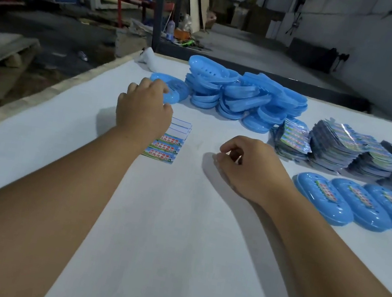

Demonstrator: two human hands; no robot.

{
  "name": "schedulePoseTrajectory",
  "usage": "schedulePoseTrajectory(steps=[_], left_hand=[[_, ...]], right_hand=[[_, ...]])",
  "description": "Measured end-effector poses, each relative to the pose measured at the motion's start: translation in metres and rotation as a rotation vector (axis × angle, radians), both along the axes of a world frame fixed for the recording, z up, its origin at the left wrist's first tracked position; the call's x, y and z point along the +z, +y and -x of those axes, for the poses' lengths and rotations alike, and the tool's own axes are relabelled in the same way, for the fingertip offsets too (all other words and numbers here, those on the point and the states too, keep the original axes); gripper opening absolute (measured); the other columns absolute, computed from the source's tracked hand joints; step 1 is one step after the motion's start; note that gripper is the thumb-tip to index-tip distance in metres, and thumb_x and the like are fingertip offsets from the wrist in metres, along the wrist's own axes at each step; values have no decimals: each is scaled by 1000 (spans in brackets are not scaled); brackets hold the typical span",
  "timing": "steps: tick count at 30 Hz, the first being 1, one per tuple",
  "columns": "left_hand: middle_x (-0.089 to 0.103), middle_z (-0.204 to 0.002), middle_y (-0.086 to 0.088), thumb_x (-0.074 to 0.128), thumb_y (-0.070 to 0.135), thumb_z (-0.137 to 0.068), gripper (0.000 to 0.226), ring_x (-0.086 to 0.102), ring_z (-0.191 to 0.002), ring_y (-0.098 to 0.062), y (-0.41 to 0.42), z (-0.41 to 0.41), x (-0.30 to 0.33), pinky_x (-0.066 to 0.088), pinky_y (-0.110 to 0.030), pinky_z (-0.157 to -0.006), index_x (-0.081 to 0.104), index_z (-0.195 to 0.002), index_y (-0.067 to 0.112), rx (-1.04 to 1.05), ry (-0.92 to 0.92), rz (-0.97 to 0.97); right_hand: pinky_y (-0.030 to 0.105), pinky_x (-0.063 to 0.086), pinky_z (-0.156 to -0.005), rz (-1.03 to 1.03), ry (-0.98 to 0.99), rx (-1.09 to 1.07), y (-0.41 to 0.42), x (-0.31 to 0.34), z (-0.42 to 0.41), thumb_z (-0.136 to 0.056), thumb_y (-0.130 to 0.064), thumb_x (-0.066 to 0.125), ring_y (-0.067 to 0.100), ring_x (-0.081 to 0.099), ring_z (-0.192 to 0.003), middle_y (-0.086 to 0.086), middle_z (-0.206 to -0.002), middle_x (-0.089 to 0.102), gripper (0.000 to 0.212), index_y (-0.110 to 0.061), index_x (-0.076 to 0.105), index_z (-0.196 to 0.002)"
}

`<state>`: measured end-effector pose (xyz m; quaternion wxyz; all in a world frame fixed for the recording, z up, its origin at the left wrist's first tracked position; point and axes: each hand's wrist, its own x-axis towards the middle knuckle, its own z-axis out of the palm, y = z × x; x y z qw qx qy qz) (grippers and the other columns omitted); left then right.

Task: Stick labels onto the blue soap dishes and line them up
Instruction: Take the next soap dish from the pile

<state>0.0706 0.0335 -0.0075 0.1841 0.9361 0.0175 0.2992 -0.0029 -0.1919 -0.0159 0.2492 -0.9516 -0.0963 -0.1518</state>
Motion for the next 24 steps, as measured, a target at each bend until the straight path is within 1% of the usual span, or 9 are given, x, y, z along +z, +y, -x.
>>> schedulePoseTrajectory(steps=[3,5,7,9,11,14,16,21,24], left_hand=[[51,-141,-8,55,30,-97,44,48,-123,-33,7,-20,-6,42,-47,-95,50,-140,21,-15,45,17],[46,-148,-8,53,40,-97,52,45,-127,-33,8,-35,-5,40,-48,-100,46,-145,23,-28,85,-28],[45,-147,-9,53,54,-94,60,45,-128,-34,8,-49,-3,39,-48,-101,43,-146,26,-25,155,-43],[51,-138,-9,56,65,-88,63,47,-124,-32,9,-62,-3,40,-45,-97,49,-138,29,-11,218,-23],[55,-129,-6,60,69,-82,58,50,-118,-30,11,-71,-5,39,-41,-91,55,-124,29,-2,237,-9],[58,-121,-3,65,66,-80,52,51,-113,-29,13,-79,-4,37,-40,-85,57,-112,26,-5,198,-11],[59,-119,-3,67,65,-79,53,51,-112,-29,13,-84,-3,39,-41,-86,57,-110,22,-4,194,-27],[62,-123,-6,72,62,-76,72,56,-113,-31,8,-94,2,43,-41,-87,48,-127,17,29,202,14],[62,-124,-8,75,56,-78,73,59,-112,-31,8,-99,4,48,-41,-88,44,-131,16,43,212,55]], right_hand=[[23,41,-65,-18,3,-19,-1,1,-3,-90,-42,65,-1,56,-77,-20,-82,64,11,-35,67,-99],[27,41,-66,-22,6,-29,-2,2,-4,-90,-44,64,-1,56,-77,-19,-82,64,15,-35,67,-101],[25,41,-65,-30,4,-30,-2,1,-5,-89,-47,64,-2,56,-78,-20,-82,64,16,-37,66,-101],[19,40,-63,-36,-6,-26,-2,0,-5,-89,-49,64,-4,56,-78,-23,-81,63,14,-41,64,-100],[17,38,-63,-37,-17,-19,-2,0,-5,-90,-49,64,-5,56,-79,-24,-81,62,11,-43,63,-99],[18,40,-65,-44,-37,-9,-2,1,-5,-91,-46,64,-4,56,-79,-25,-81,61,10,-43,64,-100],[18,40,-66,-49,-42,-9,-2,2,-5,-91,-46,64,-4,56,-79,-25,-81,61,10,-43,64,-100],[13,37,-65,-53,-50,-15,-1,2,-4,-90,-47,64,-7,55,-79,-26,-80,62,9,-45,63,-98],[13,37,-65,-62,-59,-21,0,3,-3,-90,-47,65,-6,54,-79,-26,-80,62,7,-46,62,-97]])
